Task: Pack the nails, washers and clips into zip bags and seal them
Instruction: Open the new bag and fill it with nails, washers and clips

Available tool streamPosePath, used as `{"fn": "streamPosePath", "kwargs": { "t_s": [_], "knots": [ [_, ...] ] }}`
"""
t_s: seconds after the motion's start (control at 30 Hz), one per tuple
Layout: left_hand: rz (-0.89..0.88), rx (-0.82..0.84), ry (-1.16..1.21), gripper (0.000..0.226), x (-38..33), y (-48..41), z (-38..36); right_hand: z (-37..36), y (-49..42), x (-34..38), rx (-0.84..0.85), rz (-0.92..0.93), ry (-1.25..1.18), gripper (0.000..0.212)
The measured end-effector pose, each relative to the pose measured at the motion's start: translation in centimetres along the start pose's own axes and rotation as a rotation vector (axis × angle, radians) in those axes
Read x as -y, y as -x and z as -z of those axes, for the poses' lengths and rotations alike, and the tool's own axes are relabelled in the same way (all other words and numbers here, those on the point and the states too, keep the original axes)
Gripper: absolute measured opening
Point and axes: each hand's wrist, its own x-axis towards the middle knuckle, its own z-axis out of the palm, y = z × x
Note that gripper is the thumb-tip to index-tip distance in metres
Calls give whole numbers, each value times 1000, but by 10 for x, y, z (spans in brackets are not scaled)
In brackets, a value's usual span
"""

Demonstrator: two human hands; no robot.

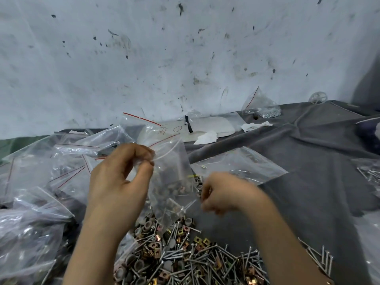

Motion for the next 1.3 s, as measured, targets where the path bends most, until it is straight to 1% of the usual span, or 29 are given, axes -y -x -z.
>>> {"fn": "streamPosePath", "kwargs": {
  "t_s": [0.03,0.1,0.17,0.23,0.27,0.33,0.4,0.43,0.5,0.53,0.57,0.63,0.7,0.8,0.87,0.9,0.97,1.03,1.13,1.3],
  "knots": [
    [8,-7,9,25,1,0,1,-12,-5,2,87,-22,49,18],
    [16,-9,21,25,1,0,1,-33,-18,8,162,-23,123,24],
    [16,-4,19,25,1,0,0,-48,-29,11,167,7,227,26],
    [12,-3,13,24,1,0,1,-54,-36,12,140,29,292,20],
    [11,-1,11,23,1,0,1,-54,-39,11,132,38,295,13],
    [13,7,16,16,1,0,1,-53,-40,9,127,32,264,25],
    [18,12,23,11,0,1,1,-52,-38,7,146,20,245,29],
    [19,14,26,12,0,1,1,-50,-37,6,162,17,238,27],
    [25,27,34,11,-1,1,1,-43,-31,2,174,28,212,15],
    [24,38,34,11,-2,1,1,-36,-28,-2,156,34,193,9],
    [18,51,31,16,-3,1,2,-26,-24,-7,111,39,167,9],
    [-1,82,35,23,-5,2,0,-4,-14,-15,-26,57,60,11],
    [-31,104,35,25,-7,3,-2,17,0,-16,-190,118,-104,4],
    [-57,154,61,22,-11,5,-6,36,19,-11,-396,273,-486,19],
    [-69,191,83,21,-13,7,-8,42,31,-2,-510,459,-701,36],
    [-76,207,81,21,-13,7,-9,43,35,3,-550,545,-753,40],
    [-91,233,61,22,-15,8,-11,42,39,12,-620,629,-778,37],
    [-104,247,40,21,-16,8,-12,38,37,18,-666,622,-756,29],
    [-120,251,20,23,-17,8,-14,32,33,25,-642,605,-694,22],
    [-150,244,-8,21,-17,8,-16,27,32,28,-562,596,-602,19]
  ]
}}
